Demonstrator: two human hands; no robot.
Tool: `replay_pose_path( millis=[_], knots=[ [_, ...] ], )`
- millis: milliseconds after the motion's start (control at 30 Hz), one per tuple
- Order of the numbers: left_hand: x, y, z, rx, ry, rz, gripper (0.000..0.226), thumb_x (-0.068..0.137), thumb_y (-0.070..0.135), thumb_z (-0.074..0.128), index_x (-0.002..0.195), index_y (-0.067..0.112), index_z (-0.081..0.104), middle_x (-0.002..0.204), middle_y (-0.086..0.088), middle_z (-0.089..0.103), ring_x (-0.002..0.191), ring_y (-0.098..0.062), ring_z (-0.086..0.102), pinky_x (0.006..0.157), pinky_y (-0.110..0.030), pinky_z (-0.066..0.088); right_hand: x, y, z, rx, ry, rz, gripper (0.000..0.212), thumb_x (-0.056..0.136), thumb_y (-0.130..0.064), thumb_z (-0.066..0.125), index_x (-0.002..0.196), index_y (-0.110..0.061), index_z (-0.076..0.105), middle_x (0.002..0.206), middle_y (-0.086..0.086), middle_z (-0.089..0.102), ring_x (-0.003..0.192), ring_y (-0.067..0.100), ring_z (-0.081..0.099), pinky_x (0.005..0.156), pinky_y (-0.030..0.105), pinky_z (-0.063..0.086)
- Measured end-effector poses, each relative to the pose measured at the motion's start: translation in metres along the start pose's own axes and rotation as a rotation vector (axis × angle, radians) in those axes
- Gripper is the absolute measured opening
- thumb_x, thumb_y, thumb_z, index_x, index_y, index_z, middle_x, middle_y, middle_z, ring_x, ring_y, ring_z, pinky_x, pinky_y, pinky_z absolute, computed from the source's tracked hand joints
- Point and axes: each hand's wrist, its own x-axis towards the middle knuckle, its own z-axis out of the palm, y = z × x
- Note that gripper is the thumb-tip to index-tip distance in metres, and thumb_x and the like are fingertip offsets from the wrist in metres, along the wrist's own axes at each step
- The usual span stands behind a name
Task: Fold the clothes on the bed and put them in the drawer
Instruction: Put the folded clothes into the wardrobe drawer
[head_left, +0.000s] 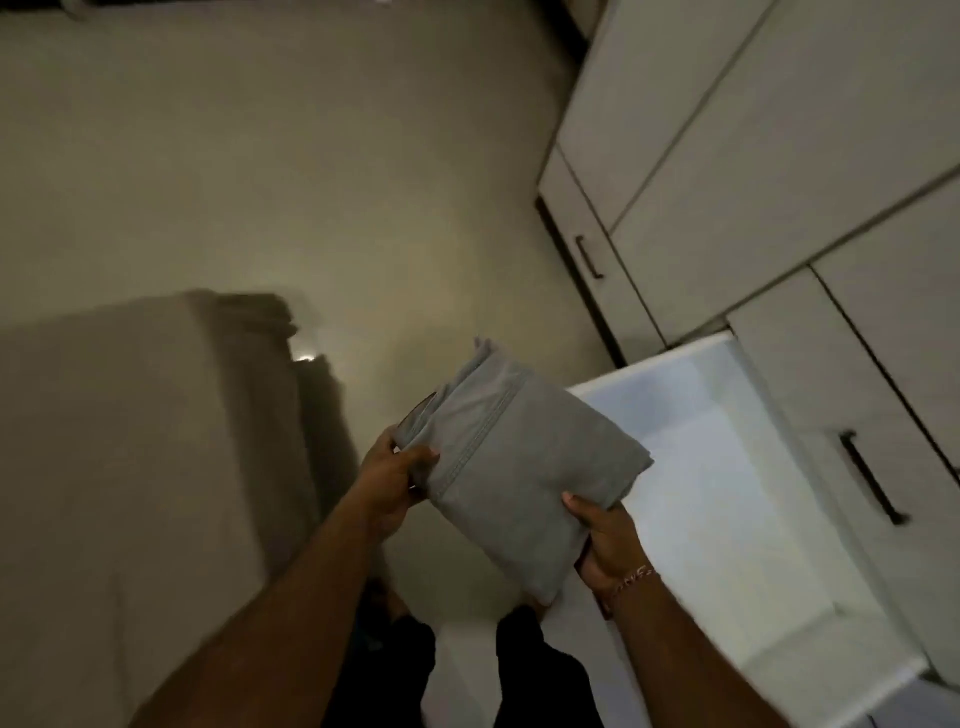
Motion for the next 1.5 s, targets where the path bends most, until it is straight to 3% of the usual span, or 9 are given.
replay_pose_path(
  millis=[200, 400, 600, 800, 933, 1200, 1300, 1400, 1500],
  knots=[
    [0.04, -0.052, 0.182, 0.381, -0.11, -0.031, 0.02, 0.092, 0.007, 0.072, 0.108, 0.004, 0.062, 0.118, -0.018, 0.067, 0.107, -0.039, 0.066, 0.078, -0.05, 0.062, -0.009, -0.031, -0.162, 0.18, 0.275, -0.058, 0.051, 0.084, -0.006, 0.076, 0.133, -0.006, 0.062, 0.13, 0.016, 0.07, 0.115, 0.033, 0.07, 0.088, 0.042, 0.062],
    [0.094, -0.124, 0.3, 0.766, -0.256, -0.055, 0.036, 0.082, 0.007, 0.084, 0.114, 0.006, 0.069, 0.107, -0.017, 0.076, 0.094, -0.035, 0.075, 0.084, -0.053, 0.063, 0.0, -0.046, -0.287, 0.174, 0.439, -0.092, 0.107, 0.03, -0.05, 0.105, 0.123, -0.012, 0.067, 0.116, 0.009, 0.077, 0.104, 0.026, 0.074, 0.08, 0.035, 0.063],
    [0.168, -0.188, 0.383, 1.144, -0.475, -0.011, 0.038, 0.079, 0.022, 0.084, 0.111, 0.008, 0.069, 0.101, -0.014, 0.073, 0.09, -0.033, 0.073, 0.075, -0.054, 0.064, 0.055, -0.026, -0.381, 0.154, 0.654, -0.106, 0.113, 0.029, -0.058, 0.102, 0.125, -0.011, 0.066, 0.118, 0.01, 0.076, 0.11, 0.033, 0.071, 0.095, 0.051, 0.058],
    [0.256, -0.258, 0.412, 1.223, -0.518, -0.062, 0.044, 0.085, 0.01, 0.081, 0.125, 0.009, 0.061, 0.118, -0.017, 0.069, 0.103, -0.034, 0.07, 0.085, -0.05, 0.062, 0.13, 0.011, -0.453, 0.031, 0.828, -0.072, 0.053, 0.08, -0.006, 0.083, 0.129, -0.01, 0.061, 0.123, 0.014, 0.072, 0.11, 0.033, 0.069, 0.096, 0.049, 0.057],
    [0.289, -0.284, 0.421, 1.885, -0.52, 0.262, 0.1, 0.082, 0.031, 0.085, 0.161, 0.015, 0.026, 0.16, -0.015, 0.036, 0.143, -0.037, 0.04, 0.114, -0.053, 0.042, 0.161, 0.031, -0.472, -0.348, 0.989, 0.171, 0.074, 0.082, -0.009, 0.079, 0.147, -0.014, 0.044, 0.14, 0.017, 0.057, 0.123, 0.034, 0.061, 0.106, 0.043, 0.049],
    [0.265, -0.302, 0.411, 2.094, -1.199, 0.682, 0.068, 0.089, 0.043, 0.069, 0.149, 0.024, 0.045, 0.154, -0.001, 0.044, 0.14, -0.026, 0.044, 0.106, -0.043, 0.047, 0.161, 0.031, -0.391, -0.794, 0.446, 0.004, 0.076, 0.088, -0.035, 0.079, 0.153, -0.017, 0.043, 0.151, 0.001, 0.047, 0.133, 0.015, 0.048, 0.117, 0.033, 0.039],
    [0.242, -0.29, 0.404, 2.175, -1.35, 0.062, 0.058, 0.087, 0.057, 0.072, 0.138, 0.034, 0.056, 0.134, 0.008, 0.06, 0.119, -0.016, 0.059, 0.102, -0.036, 0.049, 0.147, 0.024, -0.352, -0.679, -0.06, 0.2, 0.079, 0.086, -0.043, 0.082, 0.153, -0.026, 0.045, 0.147, -0.011, 0.05, 0.129, 0.002, 0.047, 0.111, 0.016, 0.033],
    [0.226, -0.273, 0.392, 2.362, -1.425, -0.475, 0.095, 0.078, 0.055, 0.084, 0.156, 0.035, 0.034, 0.151, 0.008, 0.052, 0.131, -0.016, 0.053, 0.111, -0.034, 0.04, 0.145, 0.042, -0.321, -1.073, -0.273, 0.281, 0.096, 0.072, -0.067, 0.081, 0.152, -0.035, 0.04, 0.155, -0.002, 0.045, 0.136, 0.025, 0.049, 0.11, 0.041, 0.042],
    [0.22, -0.255, 0.372, 2.633, -1.538, -0.218, 0.117, 0.063, 0.053, 0.093, 0.157, 0.035, 0.025, 0.154, 0.004, 0.047, 0.136, -0.022, 0.045, 0.114, -0.045, 0.036, 0.142, 0.052, -0.305, -1.395, -0.175, 0.134, 0.086, 0.069, -0.061, 0.082, 0.141, -0.026, 0.05, 0.132, 0.001, 0.059, 0.116, 0.028, 0.059, 0.093, 0.044, 0.048]
  ],
)
